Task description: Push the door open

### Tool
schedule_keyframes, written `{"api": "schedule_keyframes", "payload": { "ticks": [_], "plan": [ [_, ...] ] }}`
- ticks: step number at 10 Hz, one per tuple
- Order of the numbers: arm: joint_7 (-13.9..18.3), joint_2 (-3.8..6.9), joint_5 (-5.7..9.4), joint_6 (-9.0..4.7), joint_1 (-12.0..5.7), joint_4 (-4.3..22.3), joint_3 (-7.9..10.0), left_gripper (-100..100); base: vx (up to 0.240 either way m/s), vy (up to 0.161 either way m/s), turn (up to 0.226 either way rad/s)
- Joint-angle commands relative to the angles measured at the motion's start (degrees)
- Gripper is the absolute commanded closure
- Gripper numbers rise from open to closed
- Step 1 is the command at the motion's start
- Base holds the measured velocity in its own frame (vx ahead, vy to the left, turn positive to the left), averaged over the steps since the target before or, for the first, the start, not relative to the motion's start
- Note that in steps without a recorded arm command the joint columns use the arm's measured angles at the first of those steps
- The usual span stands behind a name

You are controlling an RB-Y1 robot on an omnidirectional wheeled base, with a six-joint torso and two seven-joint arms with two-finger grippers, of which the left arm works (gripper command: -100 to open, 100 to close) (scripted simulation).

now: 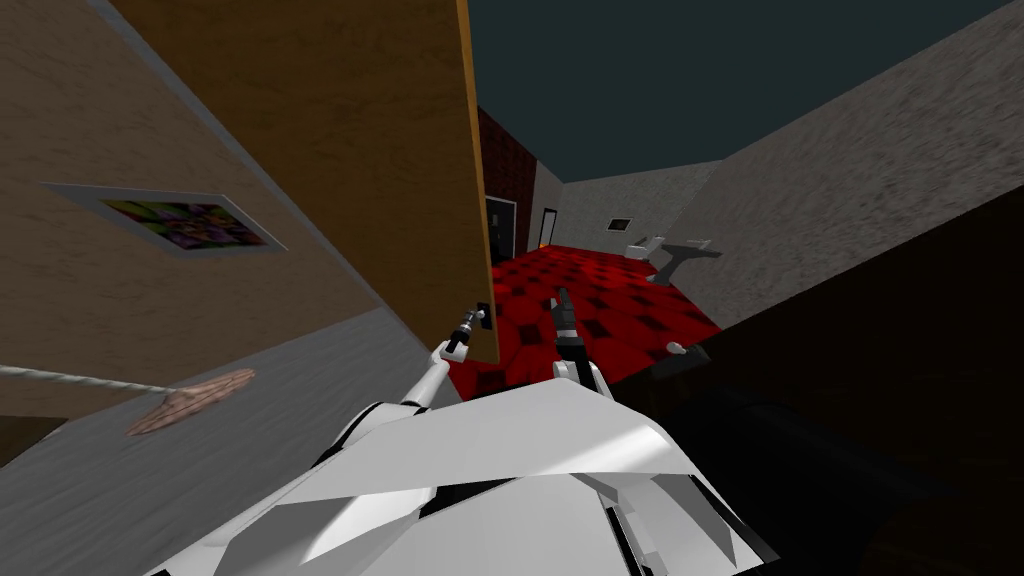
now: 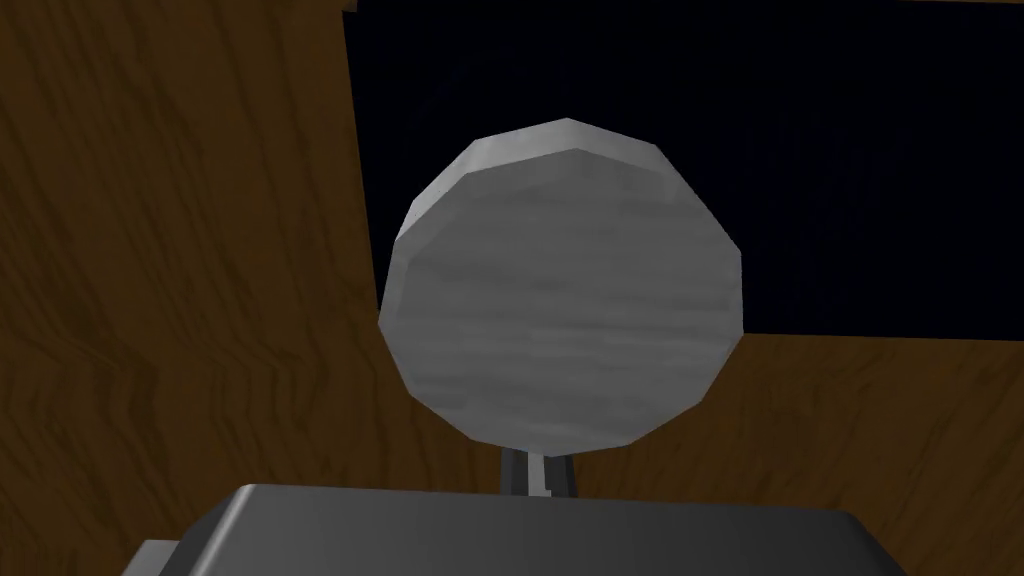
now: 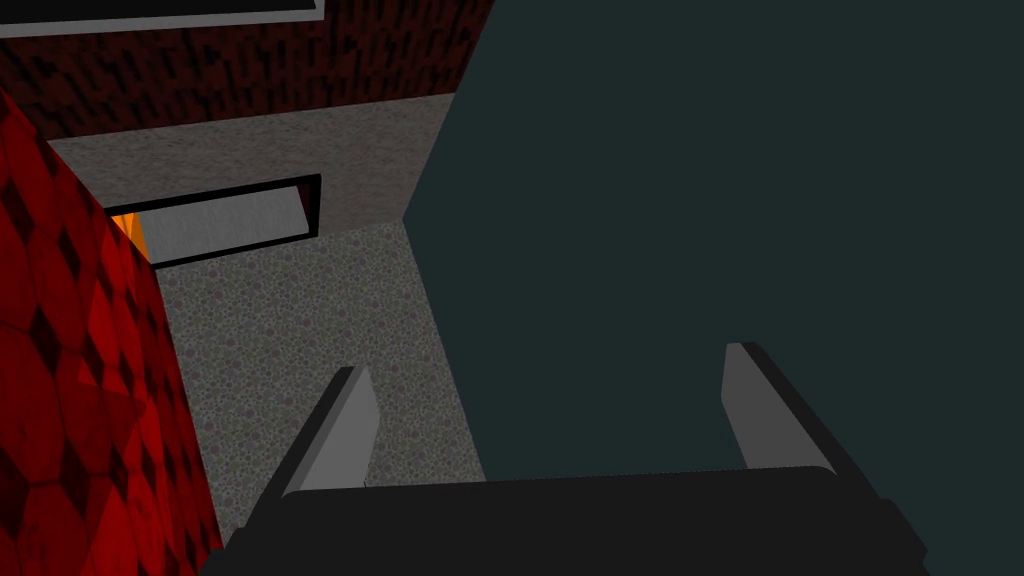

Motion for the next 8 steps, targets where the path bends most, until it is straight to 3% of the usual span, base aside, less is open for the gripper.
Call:
{"api": "schedule_keyframes", "payload": {
  "ticks": [1,4,8],
  "plan": [
    [0.22,-0.02,-0.06,0.08,0.01,-0.18,-0.33,-100,-0.066,-0.047,0.036],
    [0.48,-0.13,-0.14,0.17,0.03,-0.40,-0.70,-100,-0.195,0.043,0.003],
    [1.21,-0.93,-0.34,0.43,0.07,-1.00,-1.77,-100,-0.278,0.056,0.023]
  ]
}}
